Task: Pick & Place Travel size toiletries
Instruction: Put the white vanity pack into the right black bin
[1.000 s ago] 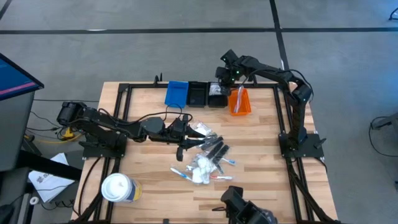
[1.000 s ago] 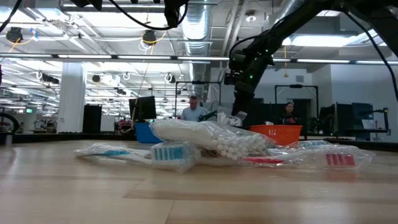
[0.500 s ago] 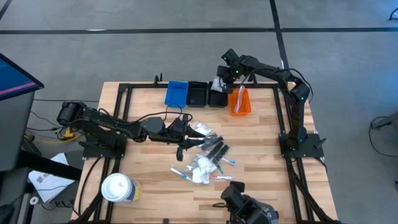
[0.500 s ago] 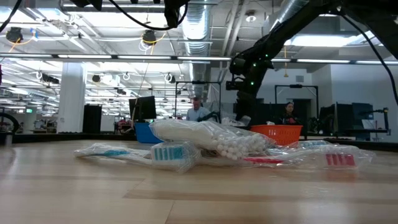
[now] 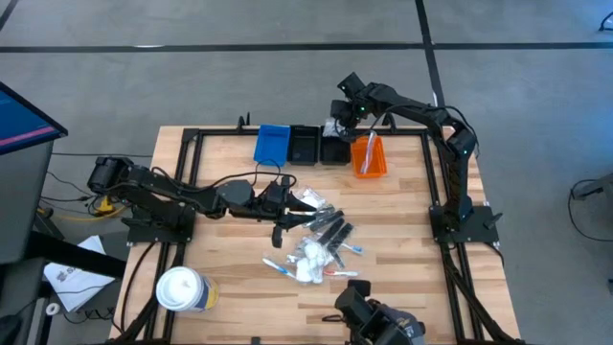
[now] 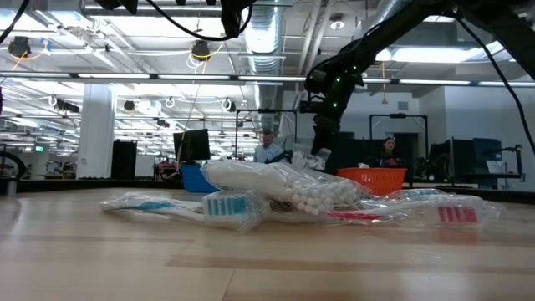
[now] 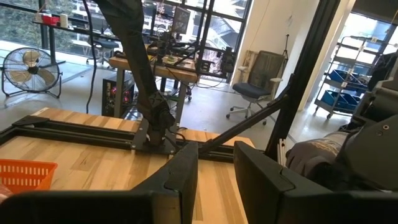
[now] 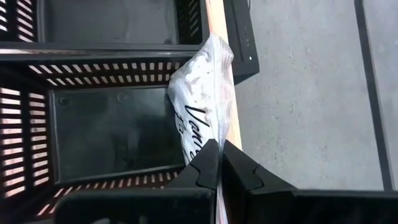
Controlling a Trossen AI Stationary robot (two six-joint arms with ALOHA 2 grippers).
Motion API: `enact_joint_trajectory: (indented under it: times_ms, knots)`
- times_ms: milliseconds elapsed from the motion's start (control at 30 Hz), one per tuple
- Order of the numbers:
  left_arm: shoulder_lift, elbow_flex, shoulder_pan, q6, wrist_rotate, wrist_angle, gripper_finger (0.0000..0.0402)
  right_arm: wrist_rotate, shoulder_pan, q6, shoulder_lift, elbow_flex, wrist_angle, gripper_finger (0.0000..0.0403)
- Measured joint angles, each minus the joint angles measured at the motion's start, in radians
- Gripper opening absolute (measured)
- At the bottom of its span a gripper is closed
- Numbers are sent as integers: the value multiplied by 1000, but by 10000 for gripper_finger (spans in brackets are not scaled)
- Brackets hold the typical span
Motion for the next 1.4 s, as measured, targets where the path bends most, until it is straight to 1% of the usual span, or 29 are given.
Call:
enact_joint_trajectory:
  times_ms: [533,700,833,1100,1267,1400]
  knots:
    - [0,0,0,0,1,0,95,0,1,-3,0,0,-10,0]
    - [0,0,0,0,1,0,95,5,7,-36,0,0,-40,0]
    - [0,0,0,0,4,0,95,30,15,-42,0,-1,-13,0]
    - [0,0,0,0,3,0,95,24,32,-58,0,-1,-17,0]
    - [0,0,0,0,3,0,95,-4,30,-61,1,-1,-35,0]
    - [0,0,0,0,1,0,95,11,23,-48,1,-1,7,0]
